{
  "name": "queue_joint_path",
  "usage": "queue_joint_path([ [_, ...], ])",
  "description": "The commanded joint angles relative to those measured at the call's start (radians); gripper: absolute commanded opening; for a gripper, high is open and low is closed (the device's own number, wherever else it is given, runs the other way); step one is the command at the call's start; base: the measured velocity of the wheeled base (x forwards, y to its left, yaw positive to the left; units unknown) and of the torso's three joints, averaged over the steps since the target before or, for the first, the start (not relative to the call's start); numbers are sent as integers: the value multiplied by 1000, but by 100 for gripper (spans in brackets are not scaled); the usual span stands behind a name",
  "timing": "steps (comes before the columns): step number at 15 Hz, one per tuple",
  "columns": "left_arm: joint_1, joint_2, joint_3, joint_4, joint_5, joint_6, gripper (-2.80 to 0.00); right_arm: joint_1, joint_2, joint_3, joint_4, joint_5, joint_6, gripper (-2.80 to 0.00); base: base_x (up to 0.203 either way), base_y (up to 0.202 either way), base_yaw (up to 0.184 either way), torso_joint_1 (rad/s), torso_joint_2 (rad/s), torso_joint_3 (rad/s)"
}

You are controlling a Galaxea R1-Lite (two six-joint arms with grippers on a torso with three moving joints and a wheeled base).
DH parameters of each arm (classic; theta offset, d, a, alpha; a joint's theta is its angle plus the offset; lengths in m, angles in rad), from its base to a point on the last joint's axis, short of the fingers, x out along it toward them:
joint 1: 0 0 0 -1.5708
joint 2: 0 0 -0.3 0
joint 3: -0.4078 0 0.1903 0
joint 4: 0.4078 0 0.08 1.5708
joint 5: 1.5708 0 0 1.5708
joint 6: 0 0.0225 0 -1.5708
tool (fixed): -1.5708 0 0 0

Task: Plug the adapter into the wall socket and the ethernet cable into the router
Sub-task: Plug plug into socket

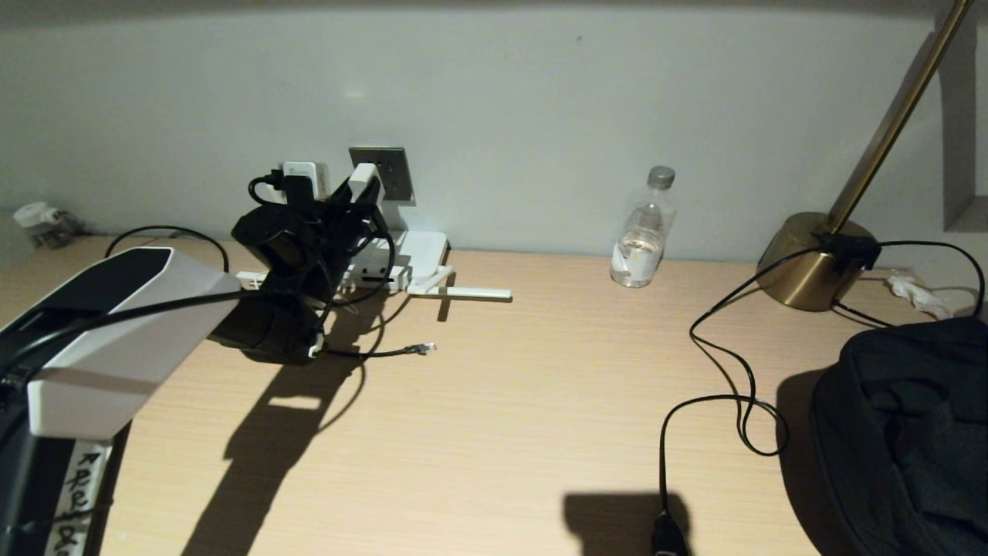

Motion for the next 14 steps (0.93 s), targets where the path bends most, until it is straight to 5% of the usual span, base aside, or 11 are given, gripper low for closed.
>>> queue_joint_path([
  [1, 0, -1, -2, -8, 0, 2, -280, 0, 0, 0, 0, 0, 0, -280, 0, 0, 0, 0, 0, 0],
  [14, 0, 10, -35, 22, 0, 2, -280, 0, 0, 0, 0, 0, 0, -280, 0, 0, 0, 0, 0, 0],
])
